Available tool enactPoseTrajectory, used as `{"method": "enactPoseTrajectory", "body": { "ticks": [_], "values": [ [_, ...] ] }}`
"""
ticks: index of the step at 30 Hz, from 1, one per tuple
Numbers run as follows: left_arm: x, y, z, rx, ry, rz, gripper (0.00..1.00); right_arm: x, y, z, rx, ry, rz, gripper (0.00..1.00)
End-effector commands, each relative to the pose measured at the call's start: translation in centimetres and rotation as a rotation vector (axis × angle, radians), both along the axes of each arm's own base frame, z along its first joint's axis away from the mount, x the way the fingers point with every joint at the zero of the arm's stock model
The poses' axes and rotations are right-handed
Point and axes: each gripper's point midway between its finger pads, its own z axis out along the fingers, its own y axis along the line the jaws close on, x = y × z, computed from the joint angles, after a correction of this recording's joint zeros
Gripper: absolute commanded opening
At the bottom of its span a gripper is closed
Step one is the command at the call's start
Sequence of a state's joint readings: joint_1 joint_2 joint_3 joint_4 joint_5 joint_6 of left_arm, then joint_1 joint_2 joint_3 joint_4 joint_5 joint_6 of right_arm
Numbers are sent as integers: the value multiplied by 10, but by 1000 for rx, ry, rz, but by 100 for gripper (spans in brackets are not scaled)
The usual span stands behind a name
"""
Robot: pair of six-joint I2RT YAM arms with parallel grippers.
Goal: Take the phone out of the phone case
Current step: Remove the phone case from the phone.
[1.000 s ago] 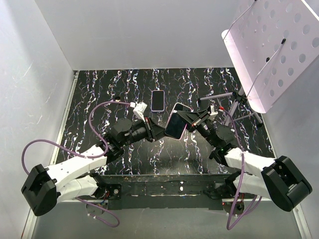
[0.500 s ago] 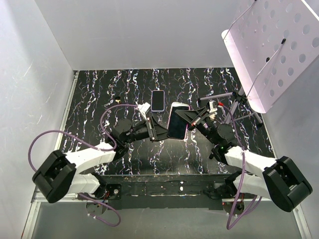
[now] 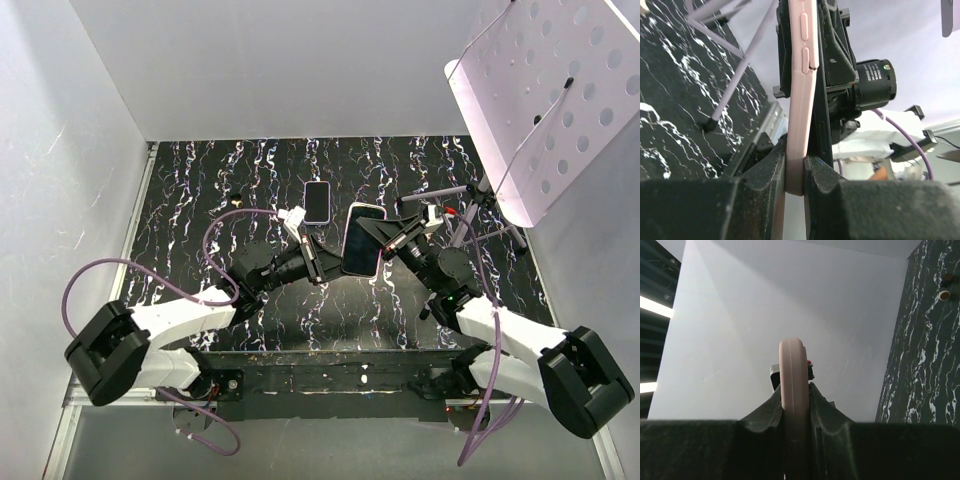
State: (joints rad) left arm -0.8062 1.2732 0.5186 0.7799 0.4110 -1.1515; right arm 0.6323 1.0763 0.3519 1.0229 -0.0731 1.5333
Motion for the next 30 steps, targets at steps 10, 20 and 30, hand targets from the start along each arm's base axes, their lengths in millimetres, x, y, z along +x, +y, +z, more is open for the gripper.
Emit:
{"method": "enactPoseTrajectory", "body": {
  "ticks": [10,20,30],
  "values": [
    [109,107,-88,664,-173,722,0,-85,-27,173,476,-301,222,1],
    [20,23,-25,214,-100,93,9,-89,-22,167,429,-502,176,1],
    [-25,4,-9,-15,21,-197,58,-91,-7,166,213,-621,131,1]
  ]
}}
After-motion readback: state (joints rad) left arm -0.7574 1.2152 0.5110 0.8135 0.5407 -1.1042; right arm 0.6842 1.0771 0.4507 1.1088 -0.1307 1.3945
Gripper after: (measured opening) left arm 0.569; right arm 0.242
